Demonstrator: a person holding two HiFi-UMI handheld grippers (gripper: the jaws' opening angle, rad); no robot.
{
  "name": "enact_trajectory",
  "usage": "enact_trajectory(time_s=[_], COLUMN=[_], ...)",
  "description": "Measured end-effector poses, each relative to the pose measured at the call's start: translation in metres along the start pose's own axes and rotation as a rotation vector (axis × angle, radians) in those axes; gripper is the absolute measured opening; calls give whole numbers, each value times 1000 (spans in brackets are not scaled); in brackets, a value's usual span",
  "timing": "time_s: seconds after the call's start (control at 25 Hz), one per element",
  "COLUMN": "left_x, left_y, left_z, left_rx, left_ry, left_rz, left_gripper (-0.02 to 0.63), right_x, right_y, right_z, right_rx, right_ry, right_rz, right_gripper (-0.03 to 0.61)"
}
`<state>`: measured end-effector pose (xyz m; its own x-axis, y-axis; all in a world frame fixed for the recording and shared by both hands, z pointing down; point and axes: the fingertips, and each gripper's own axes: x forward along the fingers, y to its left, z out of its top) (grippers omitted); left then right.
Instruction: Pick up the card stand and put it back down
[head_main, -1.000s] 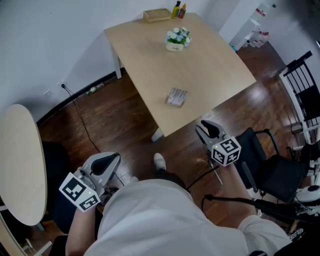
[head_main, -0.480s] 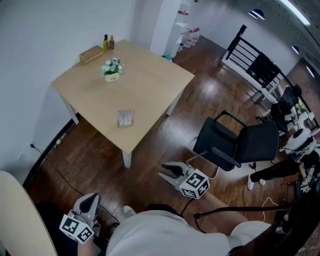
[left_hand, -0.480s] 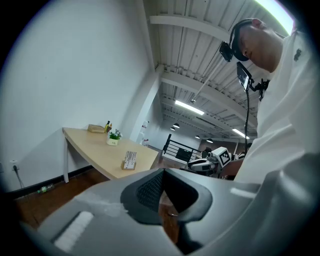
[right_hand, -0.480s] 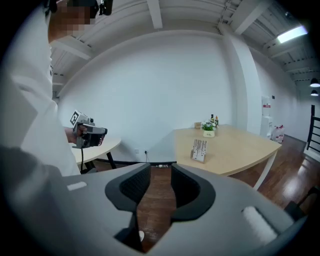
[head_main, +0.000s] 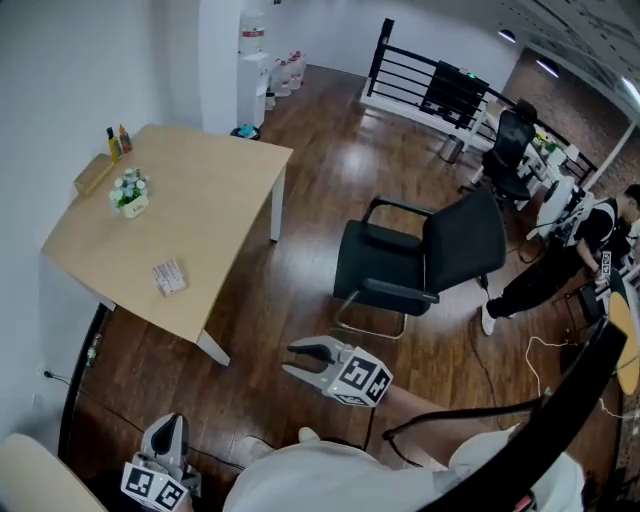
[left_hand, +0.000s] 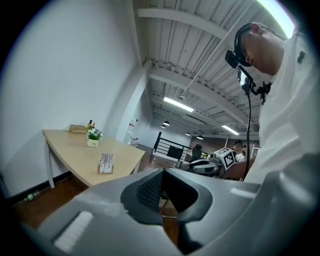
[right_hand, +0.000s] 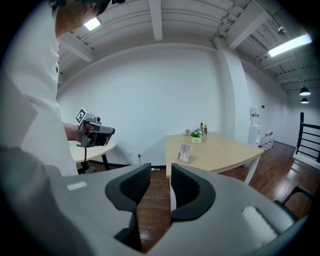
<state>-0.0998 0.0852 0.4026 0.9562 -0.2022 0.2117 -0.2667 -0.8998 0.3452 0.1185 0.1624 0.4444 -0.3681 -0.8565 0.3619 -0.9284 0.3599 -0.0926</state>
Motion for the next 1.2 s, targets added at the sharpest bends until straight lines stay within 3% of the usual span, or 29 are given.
enact_trajectory(time_s=[0.6, 1.2], left_x=[37, 24], left_y=[-77, -93], left_z=[-22, -44], left_rx=[15, -3], left_ry=[55, 66], left_rz=[-43, -2], left_gripper=[-6, -6], right_x=[-63, -61], right_y=[2, 16], right_z=[-27, -31], right_rx=[-1, -19], right_ry=[-45, -5], right_rz=[6, 86], right_gripper=[129, 121])
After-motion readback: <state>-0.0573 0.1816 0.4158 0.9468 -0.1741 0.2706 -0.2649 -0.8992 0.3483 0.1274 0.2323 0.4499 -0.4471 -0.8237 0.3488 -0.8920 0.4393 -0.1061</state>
